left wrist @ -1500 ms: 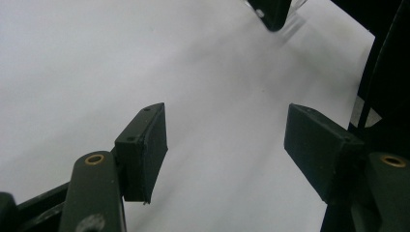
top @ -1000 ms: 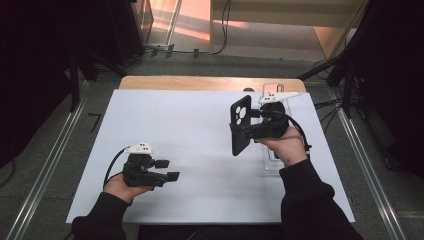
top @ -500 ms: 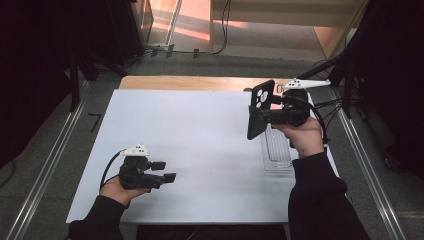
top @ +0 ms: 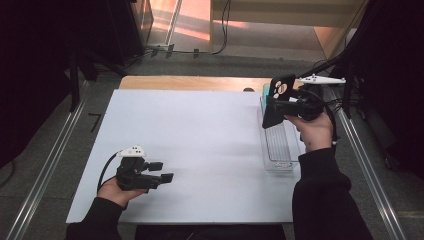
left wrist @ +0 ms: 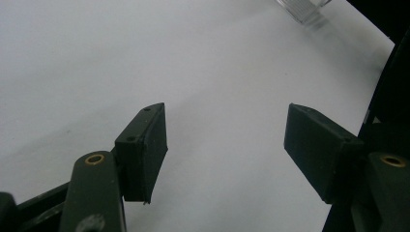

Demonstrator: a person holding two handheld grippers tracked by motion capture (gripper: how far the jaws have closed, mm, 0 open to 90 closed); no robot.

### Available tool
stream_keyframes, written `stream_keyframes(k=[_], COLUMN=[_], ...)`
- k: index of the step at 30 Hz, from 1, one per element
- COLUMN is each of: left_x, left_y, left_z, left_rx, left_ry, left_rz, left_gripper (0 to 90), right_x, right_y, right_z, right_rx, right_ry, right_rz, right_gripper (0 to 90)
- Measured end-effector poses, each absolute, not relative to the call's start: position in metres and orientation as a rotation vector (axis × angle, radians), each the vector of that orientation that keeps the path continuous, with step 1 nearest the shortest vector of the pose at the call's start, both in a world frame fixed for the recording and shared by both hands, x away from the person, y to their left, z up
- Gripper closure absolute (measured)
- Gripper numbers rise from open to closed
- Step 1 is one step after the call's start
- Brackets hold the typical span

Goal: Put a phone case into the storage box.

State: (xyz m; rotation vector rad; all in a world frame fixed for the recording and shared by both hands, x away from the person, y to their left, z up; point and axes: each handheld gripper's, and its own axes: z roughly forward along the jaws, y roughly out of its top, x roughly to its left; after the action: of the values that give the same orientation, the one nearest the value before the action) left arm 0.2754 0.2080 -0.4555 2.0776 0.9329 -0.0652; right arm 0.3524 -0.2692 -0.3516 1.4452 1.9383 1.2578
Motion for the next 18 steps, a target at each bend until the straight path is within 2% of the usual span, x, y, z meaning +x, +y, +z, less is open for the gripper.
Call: stream_keyframes(k=[18], left_x=[0.277], left_y=[0.209], left_z=[-0.456], left_rx=[2.078], left_ry=[0.936], left_rz=[-0.066], left_gripper=[31.9], right_x=[0.378], right_y=[-0.281], right_z=[-0.387], right_rx=[1.62], right_ry=[1.816], right_rz=[1.084], right_gripper=[12.5])
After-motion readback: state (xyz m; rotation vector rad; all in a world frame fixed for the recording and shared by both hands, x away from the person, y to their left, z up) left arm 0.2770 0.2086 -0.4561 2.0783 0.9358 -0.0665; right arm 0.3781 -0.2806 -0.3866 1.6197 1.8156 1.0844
